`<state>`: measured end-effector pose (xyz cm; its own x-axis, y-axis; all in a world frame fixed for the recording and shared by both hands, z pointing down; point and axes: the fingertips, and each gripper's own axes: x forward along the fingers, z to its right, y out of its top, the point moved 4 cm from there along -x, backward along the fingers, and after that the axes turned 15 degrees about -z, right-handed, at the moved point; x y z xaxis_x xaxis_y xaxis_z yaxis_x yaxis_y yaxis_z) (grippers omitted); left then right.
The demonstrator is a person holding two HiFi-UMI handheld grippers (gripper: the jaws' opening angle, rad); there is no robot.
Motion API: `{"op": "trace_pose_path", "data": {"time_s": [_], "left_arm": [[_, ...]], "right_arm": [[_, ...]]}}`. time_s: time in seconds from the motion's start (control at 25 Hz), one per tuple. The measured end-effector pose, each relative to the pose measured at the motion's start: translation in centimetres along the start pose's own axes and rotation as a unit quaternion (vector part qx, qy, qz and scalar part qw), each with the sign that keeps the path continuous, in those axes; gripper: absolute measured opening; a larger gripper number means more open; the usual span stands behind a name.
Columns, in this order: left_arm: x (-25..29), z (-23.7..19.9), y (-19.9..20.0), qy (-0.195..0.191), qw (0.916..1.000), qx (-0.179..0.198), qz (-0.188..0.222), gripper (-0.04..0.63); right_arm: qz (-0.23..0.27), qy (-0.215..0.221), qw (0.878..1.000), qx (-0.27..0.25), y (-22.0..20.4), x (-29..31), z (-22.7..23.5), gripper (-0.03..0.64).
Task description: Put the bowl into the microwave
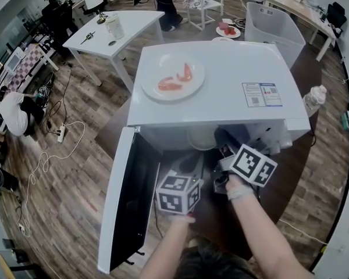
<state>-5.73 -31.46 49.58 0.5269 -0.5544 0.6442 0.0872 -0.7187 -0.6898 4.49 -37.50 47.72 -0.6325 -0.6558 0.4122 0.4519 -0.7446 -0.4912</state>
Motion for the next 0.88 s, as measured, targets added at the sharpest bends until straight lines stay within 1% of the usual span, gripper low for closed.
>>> {"op": "trace_pose_path", "data": {"time_s": [0.12,0.24,0.32,0.44,0.52,0.64,0.76,0.88], "left_arm": [[-0.6,0.5,0.1,-0.015,0.9998,-0.007,0.006,0.000],[-0.9,0.7,0.7,-0.014,0.9998,0.000,0.016,0.000],[-0.7,0.7,1.0,-0.016,0.9997,0.002,0.019,0.000],[-0.4,0.8,1.2,-0.018,0.9997,0.006,0.016,0.000],[-0.3,0.8,1.2,-0.019,0.9997,0.005,0.016,0.000],[-0.2,0.8,1.3,-0.021,0.9997,0.004,0.016,0.000],[-0.1,0.7,1.4,-0.023,0.9996,0.000,0.014,0.000],[-0.1,0.5,1.4,-0.020,0.9997,0.002,0.014,0.000]], "right_arm": [[0.002,-0.005,1.000,-0.007,0.3,-0.1,0.2,0.086],[0.005,-0.012,1.000,-0.021,0.7,-0.2,0.2,0.084],[0.009,-0.016,0.999,-0.033,0.9,-0.3,0.1,0.066],[0.012,-0.023,0.998,-0.062,1.1,-0.7,0.0,0.066],[0.013,-0.030,0.995,-0.095,1.1,-1.4,-0.1,0.066],[0.014,-0.044,0.986,-0.158,0.8,-2.9,-0.3,0.065],[0.010,-0.066,0.973,-0.220,-0.3,-4.7,-0.2,0.006],[-0.011,-0.075,0.963,-0.258,-1.9,-5.2,0.4,0.006]]}}
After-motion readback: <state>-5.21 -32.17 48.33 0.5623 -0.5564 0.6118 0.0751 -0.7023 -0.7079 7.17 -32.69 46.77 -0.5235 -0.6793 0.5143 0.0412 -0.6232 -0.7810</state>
